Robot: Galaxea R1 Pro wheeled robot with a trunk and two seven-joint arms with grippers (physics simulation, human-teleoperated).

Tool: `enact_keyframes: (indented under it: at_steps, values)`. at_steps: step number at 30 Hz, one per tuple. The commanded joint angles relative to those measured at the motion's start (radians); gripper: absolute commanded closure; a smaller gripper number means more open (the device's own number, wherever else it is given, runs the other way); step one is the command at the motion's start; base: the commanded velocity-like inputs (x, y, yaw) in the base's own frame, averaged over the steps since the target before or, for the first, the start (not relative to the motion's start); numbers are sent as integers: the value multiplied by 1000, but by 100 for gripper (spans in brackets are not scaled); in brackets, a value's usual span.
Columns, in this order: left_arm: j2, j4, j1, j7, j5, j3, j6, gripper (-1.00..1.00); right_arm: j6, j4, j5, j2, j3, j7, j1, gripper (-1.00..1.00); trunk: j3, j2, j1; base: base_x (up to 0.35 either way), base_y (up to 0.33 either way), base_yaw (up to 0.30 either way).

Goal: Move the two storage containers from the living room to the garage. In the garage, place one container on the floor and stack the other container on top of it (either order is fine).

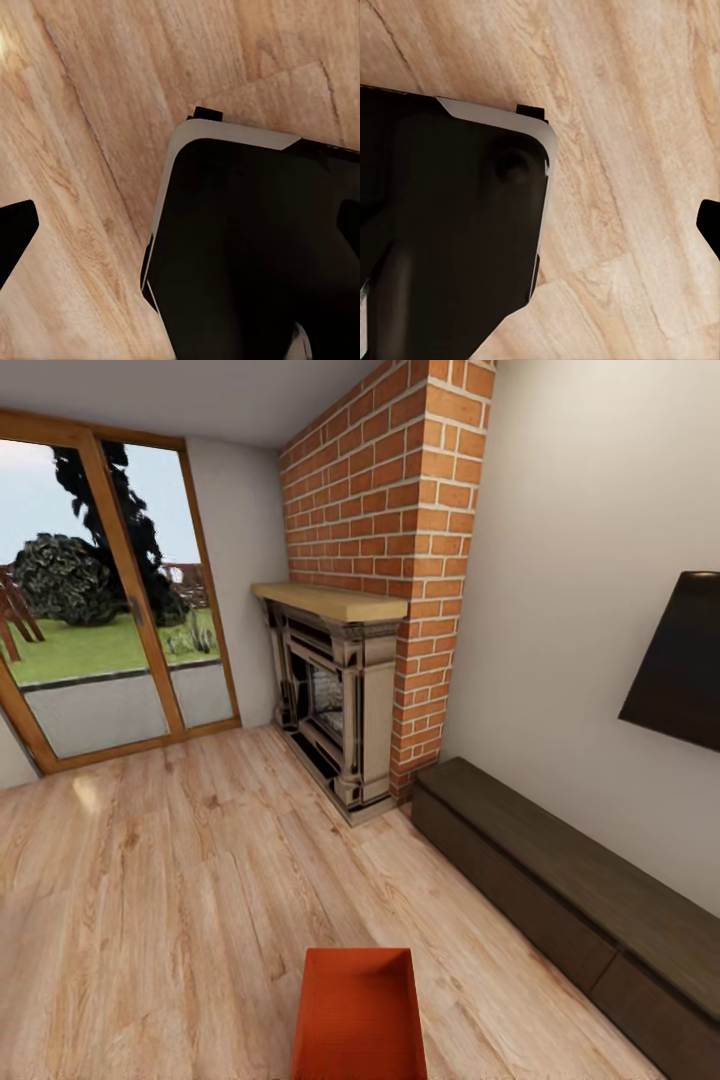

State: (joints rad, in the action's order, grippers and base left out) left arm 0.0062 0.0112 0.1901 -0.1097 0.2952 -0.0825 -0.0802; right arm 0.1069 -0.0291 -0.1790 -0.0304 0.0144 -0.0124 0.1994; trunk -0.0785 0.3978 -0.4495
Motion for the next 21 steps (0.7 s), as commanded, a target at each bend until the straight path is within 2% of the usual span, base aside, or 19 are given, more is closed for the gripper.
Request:
enact_keyframes:
  at_steps: [1,21]
  values:
    - [0,-1,1,-2,9,-8,-3,-100,7,-3,-7,0,2,-1,2,-100,-4,2,-1,0,0,0]
    - [0,0,1,-2,9,-9,-3,-100,9,-3,-5,0,2,-3,2,-100,-36,2,-1,0,0,0]
